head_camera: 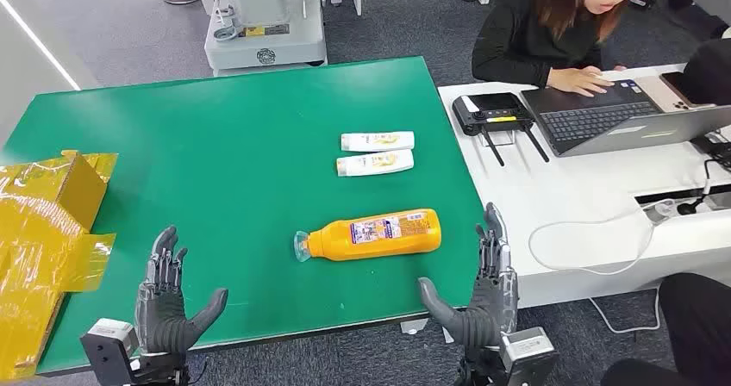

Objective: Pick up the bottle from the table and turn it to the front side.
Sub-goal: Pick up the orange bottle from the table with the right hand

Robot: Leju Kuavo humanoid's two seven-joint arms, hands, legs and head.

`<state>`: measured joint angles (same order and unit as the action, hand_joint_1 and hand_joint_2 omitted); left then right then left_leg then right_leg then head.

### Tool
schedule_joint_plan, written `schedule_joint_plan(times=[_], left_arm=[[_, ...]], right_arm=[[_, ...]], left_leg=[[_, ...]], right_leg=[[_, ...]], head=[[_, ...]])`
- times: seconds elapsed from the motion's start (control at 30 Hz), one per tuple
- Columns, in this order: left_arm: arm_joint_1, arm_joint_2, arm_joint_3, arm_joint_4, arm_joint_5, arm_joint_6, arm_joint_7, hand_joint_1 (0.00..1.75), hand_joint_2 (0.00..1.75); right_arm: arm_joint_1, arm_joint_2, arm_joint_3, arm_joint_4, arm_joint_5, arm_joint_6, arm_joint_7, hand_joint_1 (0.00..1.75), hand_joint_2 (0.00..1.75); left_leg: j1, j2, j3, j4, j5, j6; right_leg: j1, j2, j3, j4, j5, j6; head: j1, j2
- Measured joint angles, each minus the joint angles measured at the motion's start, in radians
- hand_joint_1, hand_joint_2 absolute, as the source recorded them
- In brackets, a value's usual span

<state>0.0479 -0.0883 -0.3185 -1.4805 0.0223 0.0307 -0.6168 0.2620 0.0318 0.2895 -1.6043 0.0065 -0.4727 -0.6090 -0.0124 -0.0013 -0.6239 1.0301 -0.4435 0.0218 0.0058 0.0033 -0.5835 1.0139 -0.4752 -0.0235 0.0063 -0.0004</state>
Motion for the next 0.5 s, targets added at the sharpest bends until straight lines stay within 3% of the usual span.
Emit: schedule_joint_plan(times=[0.5], left_arm=[[0.021, -0.011, -0.010, 0.000, -0.005, -0.003, 0.008, 0.00, 1.75]], right_arm=[[0.064, -0.030, 0.000, -0.021, -0.022, -0.046, -0.011, 0.00, 1.75]], left_leg=[[0.000, 0.000, 0.000, 0.000, -0.001, 0.001]], right_leg=[[0.000, 0.000, 0.000, 0.000, -0.001, 0.001]], head=[[0.000, 0.000]])
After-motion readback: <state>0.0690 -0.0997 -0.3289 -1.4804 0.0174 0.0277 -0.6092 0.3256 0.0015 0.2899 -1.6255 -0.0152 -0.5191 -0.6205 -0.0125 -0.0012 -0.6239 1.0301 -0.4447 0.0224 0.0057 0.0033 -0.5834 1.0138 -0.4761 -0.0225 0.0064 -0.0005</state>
